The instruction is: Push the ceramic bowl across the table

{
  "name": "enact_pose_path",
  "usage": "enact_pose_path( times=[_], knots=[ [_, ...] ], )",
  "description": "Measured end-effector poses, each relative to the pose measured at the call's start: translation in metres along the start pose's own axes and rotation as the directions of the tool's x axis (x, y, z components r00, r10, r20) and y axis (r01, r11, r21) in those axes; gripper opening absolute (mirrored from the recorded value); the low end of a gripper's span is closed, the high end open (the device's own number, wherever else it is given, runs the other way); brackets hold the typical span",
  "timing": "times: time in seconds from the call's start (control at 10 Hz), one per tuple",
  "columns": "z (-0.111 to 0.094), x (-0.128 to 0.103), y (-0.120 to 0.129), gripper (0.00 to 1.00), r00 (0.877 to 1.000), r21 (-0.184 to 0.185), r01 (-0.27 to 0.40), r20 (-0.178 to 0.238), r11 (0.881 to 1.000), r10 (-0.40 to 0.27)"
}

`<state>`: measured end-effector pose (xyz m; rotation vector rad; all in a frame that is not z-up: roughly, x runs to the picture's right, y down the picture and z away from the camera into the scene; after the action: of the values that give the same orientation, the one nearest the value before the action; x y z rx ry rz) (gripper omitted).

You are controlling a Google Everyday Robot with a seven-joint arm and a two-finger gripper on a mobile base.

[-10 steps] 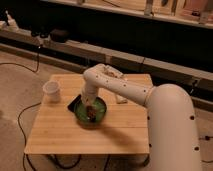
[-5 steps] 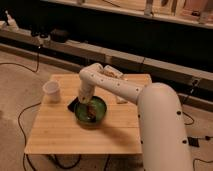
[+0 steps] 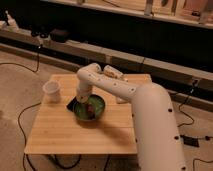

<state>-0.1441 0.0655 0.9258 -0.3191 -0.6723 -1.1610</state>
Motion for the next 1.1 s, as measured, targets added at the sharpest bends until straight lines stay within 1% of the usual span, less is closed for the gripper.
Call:
enact_pose_path(
  times=[0.3,0.5,0.7,1.1],
  knots=[
    [-0.004,0.008,-0.010,0.00,1.000,0.035,0.001,-0.012,0.999,0.000],
    [-0.003,0.011,-0.015,0.00,1.000,0.048,0.007,-0.011,0.999,-0.006],
    [-0.001,0.009,-0.018,0.00,1.000,0.052,0.014,-0.003,0.999,-0.014],
    [0.002,-0.005,0.001,0.00,1.000,0.040,-0.003,0.025,0.999,0.002]
  ],
)
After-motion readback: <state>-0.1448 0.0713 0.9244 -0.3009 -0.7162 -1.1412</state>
